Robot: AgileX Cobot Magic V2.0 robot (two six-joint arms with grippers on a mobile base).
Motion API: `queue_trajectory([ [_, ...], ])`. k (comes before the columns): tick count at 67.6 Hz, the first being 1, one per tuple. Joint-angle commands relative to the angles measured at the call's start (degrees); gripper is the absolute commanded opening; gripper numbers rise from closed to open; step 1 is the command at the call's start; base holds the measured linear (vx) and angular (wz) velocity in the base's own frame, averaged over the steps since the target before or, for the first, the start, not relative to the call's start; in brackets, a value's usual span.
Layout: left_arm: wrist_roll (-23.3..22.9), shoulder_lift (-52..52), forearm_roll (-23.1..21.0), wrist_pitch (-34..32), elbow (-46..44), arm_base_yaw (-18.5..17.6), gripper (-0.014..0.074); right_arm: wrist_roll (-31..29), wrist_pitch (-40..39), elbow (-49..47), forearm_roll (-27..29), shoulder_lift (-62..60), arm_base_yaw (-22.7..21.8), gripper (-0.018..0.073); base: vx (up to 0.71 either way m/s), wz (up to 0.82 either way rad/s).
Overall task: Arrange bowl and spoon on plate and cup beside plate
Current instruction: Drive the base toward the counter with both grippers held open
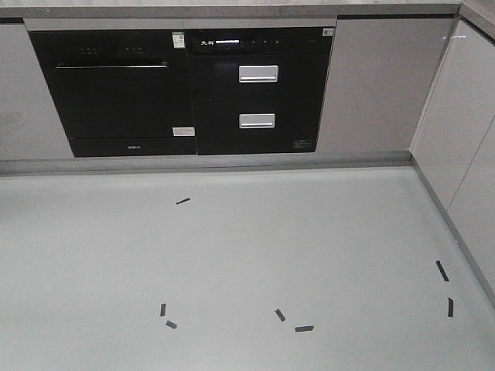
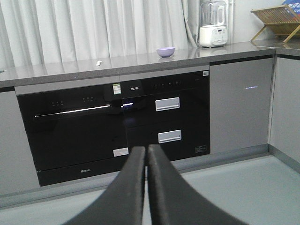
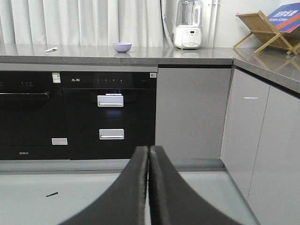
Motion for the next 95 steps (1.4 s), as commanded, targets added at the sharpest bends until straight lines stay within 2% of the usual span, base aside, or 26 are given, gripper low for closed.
queue_trajectory([
  [1,-0.5,-0.4,-0.2,-4.3,-1.6,-0.4,-0.0007,0.0,-4.4,0.3,-0.4,-0.8,0.1,-0.0004,0.00,0.00],
  [95,-0.5,-0.5,-0.2,-4.3,-1.6,-0.4,-0.0007,0.0,-4.4,0.3,-0.4,-0.8,0.1,-0.0004,0.01,0.00],
])
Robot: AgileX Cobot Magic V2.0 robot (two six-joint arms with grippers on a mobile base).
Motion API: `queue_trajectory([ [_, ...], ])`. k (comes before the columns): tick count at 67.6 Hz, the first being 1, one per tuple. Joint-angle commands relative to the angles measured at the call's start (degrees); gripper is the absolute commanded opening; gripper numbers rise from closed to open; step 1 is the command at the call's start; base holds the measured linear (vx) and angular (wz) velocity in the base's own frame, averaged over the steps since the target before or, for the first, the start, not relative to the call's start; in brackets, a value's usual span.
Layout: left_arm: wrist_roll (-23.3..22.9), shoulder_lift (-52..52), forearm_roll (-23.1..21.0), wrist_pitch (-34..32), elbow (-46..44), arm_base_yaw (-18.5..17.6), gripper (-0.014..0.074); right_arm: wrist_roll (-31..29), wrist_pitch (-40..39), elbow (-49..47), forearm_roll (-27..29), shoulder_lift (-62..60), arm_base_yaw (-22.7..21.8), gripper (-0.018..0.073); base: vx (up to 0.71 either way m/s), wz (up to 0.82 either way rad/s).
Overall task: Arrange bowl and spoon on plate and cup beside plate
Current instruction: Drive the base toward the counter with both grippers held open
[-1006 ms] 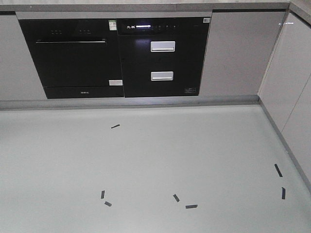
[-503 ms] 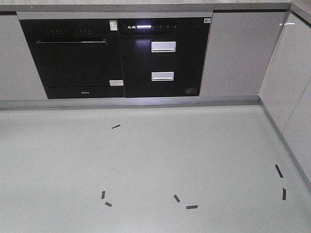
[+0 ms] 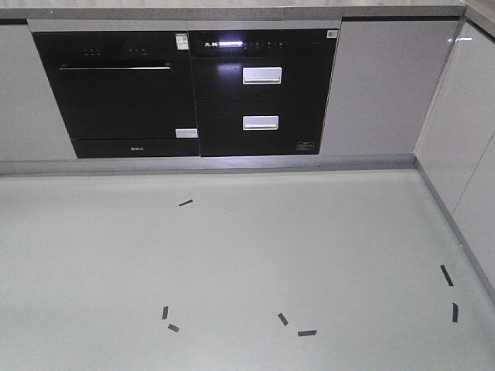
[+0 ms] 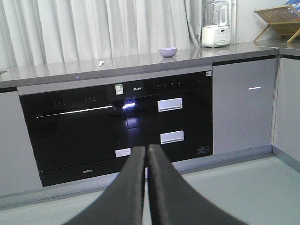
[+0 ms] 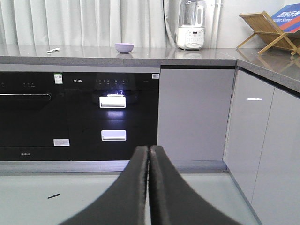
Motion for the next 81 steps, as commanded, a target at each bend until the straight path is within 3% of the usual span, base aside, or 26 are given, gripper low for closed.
queue_trajectory([
  [1,-0.5,-0.5,-0.2,-4.3,-1.6,-0.4,-0.0007,0.0,-4.4,0.3,-0.4,-0.8,0.1,-0.0004,0.04,0.02],
  [81,-0.5,-0.5,-0.2,-4.3,-1.6,1.5,-0.0007,0.0,-4.4,0.3,-0.4,-0.8,0.1,-0.0004,0.03,0.01],
])
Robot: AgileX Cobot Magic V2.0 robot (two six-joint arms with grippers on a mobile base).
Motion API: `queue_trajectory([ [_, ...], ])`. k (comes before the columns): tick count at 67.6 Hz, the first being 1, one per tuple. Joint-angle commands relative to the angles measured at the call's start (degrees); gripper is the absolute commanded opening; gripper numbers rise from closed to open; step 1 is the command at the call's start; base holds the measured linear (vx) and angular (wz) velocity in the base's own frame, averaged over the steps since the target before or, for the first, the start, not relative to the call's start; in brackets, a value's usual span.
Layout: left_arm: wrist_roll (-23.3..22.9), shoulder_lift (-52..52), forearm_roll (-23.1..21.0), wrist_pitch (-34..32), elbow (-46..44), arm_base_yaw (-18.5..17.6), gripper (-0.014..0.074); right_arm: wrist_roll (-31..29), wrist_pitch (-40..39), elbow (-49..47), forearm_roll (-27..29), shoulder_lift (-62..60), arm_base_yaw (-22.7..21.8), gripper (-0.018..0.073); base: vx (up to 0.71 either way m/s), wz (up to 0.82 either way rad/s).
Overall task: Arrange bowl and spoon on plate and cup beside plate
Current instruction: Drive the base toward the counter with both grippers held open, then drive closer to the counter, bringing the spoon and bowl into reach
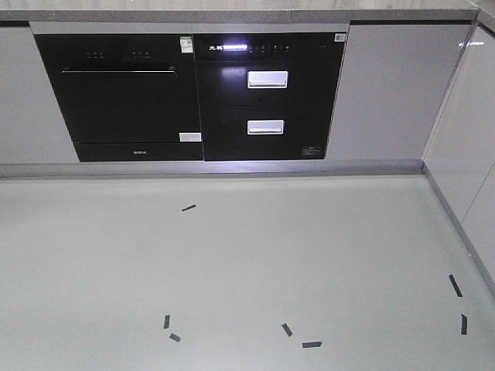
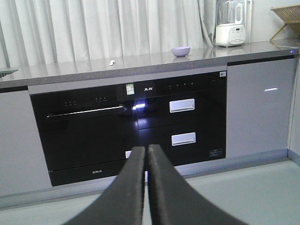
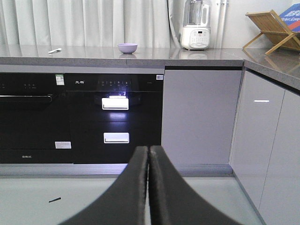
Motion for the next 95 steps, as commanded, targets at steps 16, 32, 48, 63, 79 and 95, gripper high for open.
queue_trajectory([
  [16,-0.5,-0.4,-0.2,-4.3,-1.6,-0.1,-0.0007,0.0,-4.4,0.3,-0.4,-0.8,0.1,-0.0004,0.02,-0.04],
  [32,-0.5,-0.4,-0.2,-4.3,-1.6,-0.1,-0.0007,0.0,-4.4,0.3,-0.4,-0.8,0.1,-0.0004,0.05,-0.11],
  [48,-0.5,-0.4,-0.2,-4.3,-1.6,-0.1,-0.0007,0.0,-4.4,0.3,-0.4,-0.8,0.1,-0.0004,0.08,-0.09],
  [63,-0.5,-0.4,-0.2,-4.3,-1.6,-0.1,-0.0007,0.0,-4.4,0.3,-0.4,-0.8,0.1,-0.0004,0.11,0.02],
  [79,-0.5,-0.4,-0.2,-4.3,-1.6,-0.1,-0.0007,0.0,-4.4,0.3,-0.4,-0.8,0.1,-0.0004,0.14,0.10],
  [95,-0.5,-0.4,-0.2,-4.3,-1.6,-0.1,-0.0007,0.0,-4.4,0.3,-0.4,-0.8,0.1,-0.0004,0.17,0.07],
])
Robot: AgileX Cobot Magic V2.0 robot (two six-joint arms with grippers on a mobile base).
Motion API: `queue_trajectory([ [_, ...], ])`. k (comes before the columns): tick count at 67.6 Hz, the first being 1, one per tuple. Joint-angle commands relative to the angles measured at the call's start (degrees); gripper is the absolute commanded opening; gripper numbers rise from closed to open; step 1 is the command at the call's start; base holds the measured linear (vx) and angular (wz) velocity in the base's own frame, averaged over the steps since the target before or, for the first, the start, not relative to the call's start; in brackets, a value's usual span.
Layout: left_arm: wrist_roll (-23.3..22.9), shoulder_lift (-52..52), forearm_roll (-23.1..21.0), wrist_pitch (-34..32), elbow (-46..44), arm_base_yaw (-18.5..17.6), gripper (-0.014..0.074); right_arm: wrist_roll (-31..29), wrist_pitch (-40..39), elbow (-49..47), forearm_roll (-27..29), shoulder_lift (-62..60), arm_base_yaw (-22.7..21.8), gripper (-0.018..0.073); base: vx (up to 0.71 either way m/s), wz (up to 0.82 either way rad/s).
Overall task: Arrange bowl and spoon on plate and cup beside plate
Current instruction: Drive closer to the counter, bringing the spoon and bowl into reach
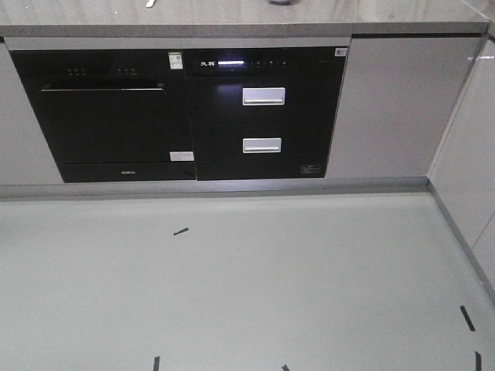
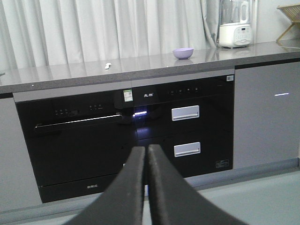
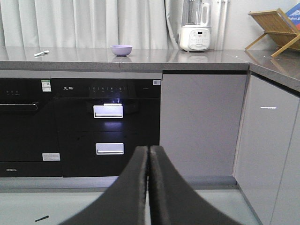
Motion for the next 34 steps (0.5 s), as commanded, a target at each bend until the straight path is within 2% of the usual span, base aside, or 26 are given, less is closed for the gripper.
queue_trajectory([
  [1,-0.5,-0.4,-0.2,-4.3,-1.6,-0.1,-0.0007,0.0,-4.4,0.3,-0.4,-0.8,0.1,-0.0004,0.19,0.08],
  [34,-0.5,-0.4,-0.2,-4.3,-1.6,-0.1,-0.0007,0.0,-4.4,0.3,-0.4,-0.8,0.1,-0.0004,0.23,0.07],
])
